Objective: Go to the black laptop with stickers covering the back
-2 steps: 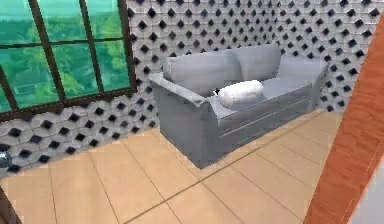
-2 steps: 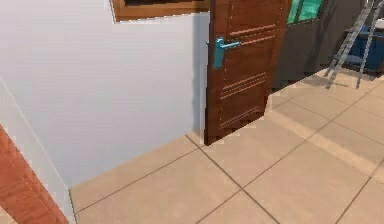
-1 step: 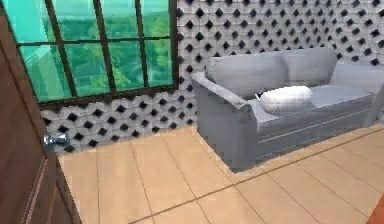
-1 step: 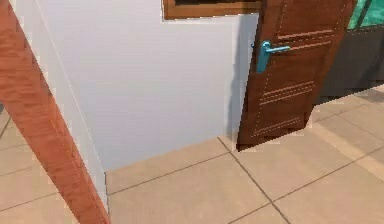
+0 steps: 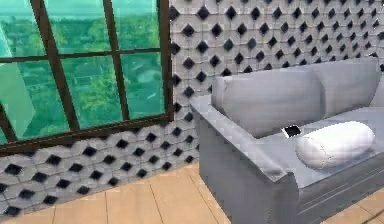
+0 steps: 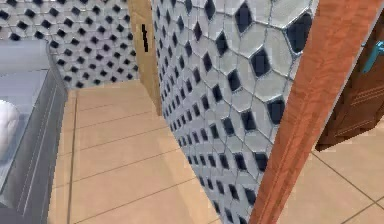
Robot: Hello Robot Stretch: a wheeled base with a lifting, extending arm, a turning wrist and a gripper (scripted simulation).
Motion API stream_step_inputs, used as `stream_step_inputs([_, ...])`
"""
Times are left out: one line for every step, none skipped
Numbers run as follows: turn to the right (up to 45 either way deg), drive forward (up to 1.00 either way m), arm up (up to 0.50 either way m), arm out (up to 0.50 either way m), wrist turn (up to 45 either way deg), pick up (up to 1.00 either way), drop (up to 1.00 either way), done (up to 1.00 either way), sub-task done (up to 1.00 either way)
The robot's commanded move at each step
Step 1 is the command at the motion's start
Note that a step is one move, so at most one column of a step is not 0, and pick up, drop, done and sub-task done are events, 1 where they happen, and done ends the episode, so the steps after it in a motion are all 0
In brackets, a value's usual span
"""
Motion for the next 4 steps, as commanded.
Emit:
stream_step_inputs([-24.0,0.0,0.0,0.0,0.0,0.0,0.0,0.0,0.0])
stream_step_inputs([0.0,0.45,0.0,0.0,0.0,0.0,0.0,0.0,0.0])
stream_step_inputs([-42.0,0.0,0.0,0.0,0.0,0.0,0.0,0.0,0.0])
stream_step_inputs([0.0,0.5,0.0,0.0,0.0,0.0,0.0,0.0,0.0])
